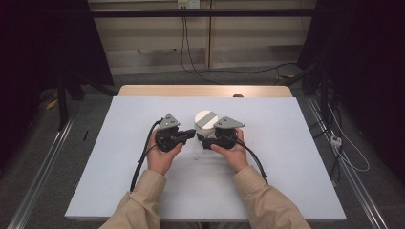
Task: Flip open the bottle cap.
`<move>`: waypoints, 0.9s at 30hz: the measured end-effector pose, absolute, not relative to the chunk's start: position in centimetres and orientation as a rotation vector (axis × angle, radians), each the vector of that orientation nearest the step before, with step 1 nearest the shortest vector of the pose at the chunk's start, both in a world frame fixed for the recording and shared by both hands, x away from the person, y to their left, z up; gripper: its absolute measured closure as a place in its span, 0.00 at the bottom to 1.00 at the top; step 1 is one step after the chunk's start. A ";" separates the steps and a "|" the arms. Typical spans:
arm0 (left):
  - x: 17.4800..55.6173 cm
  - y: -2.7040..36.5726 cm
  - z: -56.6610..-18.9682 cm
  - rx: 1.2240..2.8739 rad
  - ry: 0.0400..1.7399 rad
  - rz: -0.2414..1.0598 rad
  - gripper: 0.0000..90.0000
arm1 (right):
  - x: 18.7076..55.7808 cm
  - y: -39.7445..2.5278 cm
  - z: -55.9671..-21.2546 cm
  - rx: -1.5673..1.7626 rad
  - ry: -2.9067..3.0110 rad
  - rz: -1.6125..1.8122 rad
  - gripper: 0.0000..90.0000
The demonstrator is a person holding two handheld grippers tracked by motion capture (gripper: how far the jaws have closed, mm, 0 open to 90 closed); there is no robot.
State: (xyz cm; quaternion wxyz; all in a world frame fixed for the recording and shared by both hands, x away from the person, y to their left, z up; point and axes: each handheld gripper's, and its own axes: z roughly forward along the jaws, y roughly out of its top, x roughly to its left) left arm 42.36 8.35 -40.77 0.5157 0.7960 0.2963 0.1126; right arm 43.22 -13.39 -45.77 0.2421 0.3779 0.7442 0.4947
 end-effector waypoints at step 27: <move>42.7 7.8 -38.8 1.876 0.705 0.293 1.00 | 43.2 -13.4 -45.9 1.032 2.033 1.353 0.21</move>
